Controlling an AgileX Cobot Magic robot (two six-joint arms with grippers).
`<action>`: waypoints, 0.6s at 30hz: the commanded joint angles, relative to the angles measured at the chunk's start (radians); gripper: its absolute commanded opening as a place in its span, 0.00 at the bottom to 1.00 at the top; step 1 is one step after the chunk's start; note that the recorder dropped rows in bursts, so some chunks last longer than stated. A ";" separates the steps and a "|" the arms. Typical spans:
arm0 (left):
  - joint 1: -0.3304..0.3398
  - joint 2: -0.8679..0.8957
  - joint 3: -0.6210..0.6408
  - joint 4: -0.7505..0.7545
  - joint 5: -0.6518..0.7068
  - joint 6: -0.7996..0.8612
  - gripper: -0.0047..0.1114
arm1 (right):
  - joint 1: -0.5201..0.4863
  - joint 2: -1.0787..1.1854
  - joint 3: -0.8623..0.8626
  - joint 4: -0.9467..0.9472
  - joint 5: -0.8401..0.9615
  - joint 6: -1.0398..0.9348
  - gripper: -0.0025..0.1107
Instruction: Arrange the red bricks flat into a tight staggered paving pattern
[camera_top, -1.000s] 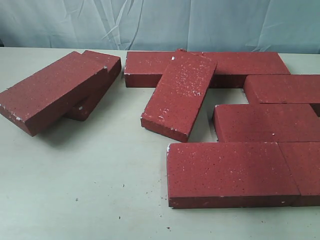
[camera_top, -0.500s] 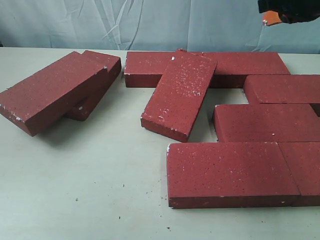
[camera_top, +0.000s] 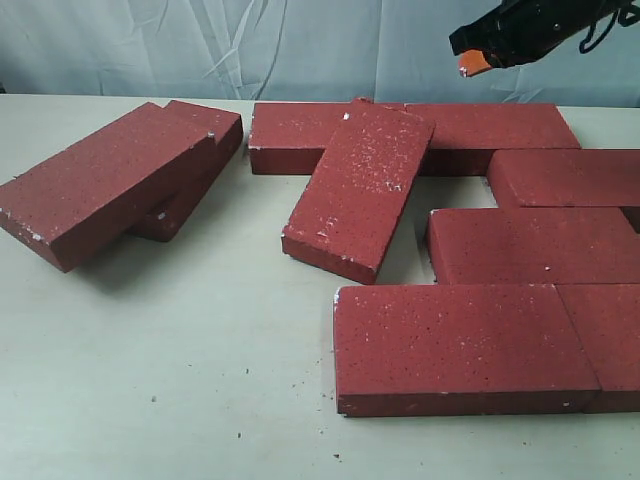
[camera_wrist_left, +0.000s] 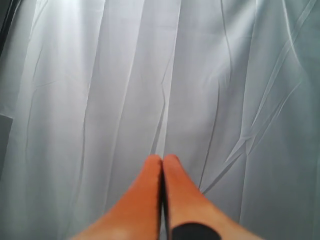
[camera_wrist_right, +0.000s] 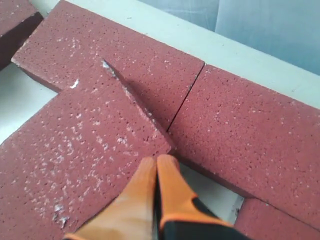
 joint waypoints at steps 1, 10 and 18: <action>0.003 0.011 0.004 -0.069 -0.097 -0.008 0.04 | -0.001 0.092 -0.097 -0.003 0.015 -0.010 0.01; 0.003 0.373 -0.199 -0.058 -0.090 -0.008 0.04 | -0.001 0.182 -0.193 -0.001 0.047 -0.012 0.01; 0.003 0.731 -0.398 -0.003 -0.007 -0.008 0.04 | -0.001 0.182 -0.193 0.001 0.053 -0.014 0.01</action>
